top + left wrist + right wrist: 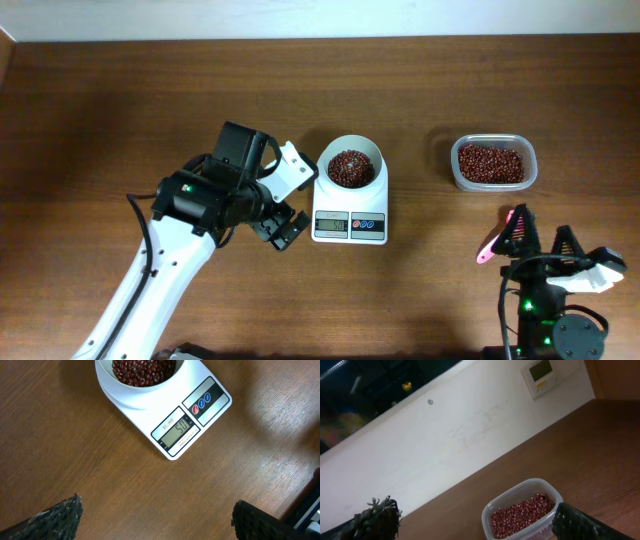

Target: Scoop and weigh 50g on scale

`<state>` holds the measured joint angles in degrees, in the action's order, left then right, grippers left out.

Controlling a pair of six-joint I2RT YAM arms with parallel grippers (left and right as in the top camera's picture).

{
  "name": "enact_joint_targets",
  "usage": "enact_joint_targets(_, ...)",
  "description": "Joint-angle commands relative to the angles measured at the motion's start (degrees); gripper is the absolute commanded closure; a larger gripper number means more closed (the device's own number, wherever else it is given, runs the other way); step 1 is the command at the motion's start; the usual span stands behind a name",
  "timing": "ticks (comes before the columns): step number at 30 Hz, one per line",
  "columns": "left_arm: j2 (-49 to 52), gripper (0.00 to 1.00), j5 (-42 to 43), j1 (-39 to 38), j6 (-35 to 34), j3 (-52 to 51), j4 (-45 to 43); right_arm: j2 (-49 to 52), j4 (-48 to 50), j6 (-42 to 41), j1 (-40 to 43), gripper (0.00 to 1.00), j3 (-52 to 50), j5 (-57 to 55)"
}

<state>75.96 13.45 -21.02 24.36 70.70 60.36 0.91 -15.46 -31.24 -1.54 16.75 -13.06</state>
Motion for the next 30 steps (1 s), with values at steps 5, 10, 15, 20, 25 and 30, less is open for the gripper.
enact_joint_targets(5, -0.98, 0.01, 0.63, -0.22, -0.50, -0.17, -0.04, -0.70, 7.98, 13.38, -0.31, 0.01, -4.70, 6.29)
enact_joint_targets(10, -0.98, 0.01, 0.66, -0.22, -0.50, -0.17, -0.04, -0.70, 15.30, 20.33, -0.33, 0.01, -9.11, 10.10)
enact_joint_targets(15, -0.98, 0.01, 0.63, -0.22, -0.50, -0.17, -0.04, -0.70, 18.01, 20.35, -0.33, 0.01, -12.41, 10.99)
enact_joint_targets(20, -0.98, 0.01, 0.63, -0.22, -0.50, -0.17, -0.04, -0.70, 18.27, 20.41, -0.33, 0.01, -14.08, 10.97)
enact_joint_targets(25, -0.98, 0.01, 0.63, -0.22, -0.50, -0.17, -0.04, -0.72, 18.64, 21.44, -0.33, 0.01, -15.67, 11.17)
enact_joint_targets(30, -0.98, 0.01, 0.63, -0.22, -0.50, -0.17, -0.04, -0.72, 17.79, 23.78, -0.33, 0.01, -16.44, 11.17)
